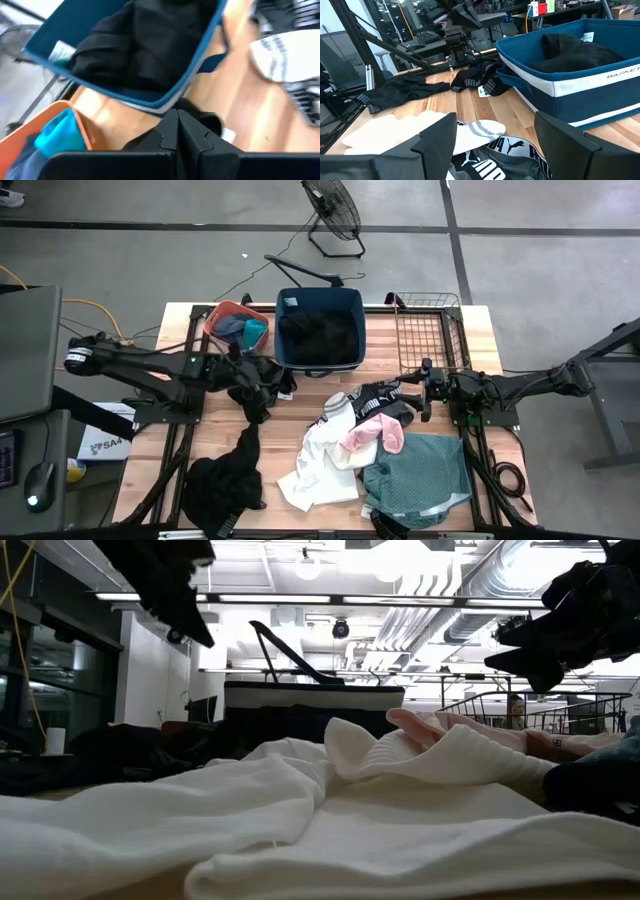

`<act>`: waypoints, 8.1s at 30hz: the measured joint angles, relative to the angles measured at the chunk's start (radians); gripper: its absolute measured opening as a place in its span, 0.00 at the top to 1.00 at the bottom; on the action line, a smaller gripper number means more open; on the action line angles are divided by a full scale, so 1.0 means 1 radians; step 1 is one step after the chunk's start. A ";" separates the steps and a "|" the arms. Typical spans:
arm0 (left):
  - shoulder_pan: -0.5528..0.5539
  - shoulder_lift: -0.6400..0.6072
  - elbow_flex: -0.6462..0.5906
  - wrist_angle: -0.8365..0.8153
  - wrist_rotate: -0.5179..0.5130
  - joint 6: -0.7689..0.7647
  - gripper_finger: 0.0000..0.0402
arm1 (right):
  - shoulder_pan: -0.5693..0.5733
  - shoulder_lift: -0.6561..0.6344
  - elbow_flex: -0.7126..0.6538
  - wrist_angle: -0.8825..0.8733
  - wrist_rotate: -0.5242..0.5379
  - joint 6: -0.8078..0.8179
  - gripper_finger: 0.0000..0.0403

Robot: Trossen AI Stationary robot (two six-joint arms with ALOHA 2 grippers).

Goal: Pick & Place Cloths
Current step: Put the light pink sock into the orange bin

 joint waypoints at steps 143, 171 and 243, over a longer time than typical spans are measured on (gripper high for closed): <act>-0.140 -0.320 -0.381 0.831 0.157 0.226 0.47 | 0.129 1.002 0.806 0.140 0.262 -0.226 0.99; -0.140 0.040 -0.375 1.275 0.153 0.324 0.32 | 0.026 1.203 0.806 0.517 0.128 -0.236 0.99; 0.031 -0.188 -0.280 0.527 -0.652 0.653 1.00 | 0.030 1.083 0.967 0.000 0.117 -0.171 0.25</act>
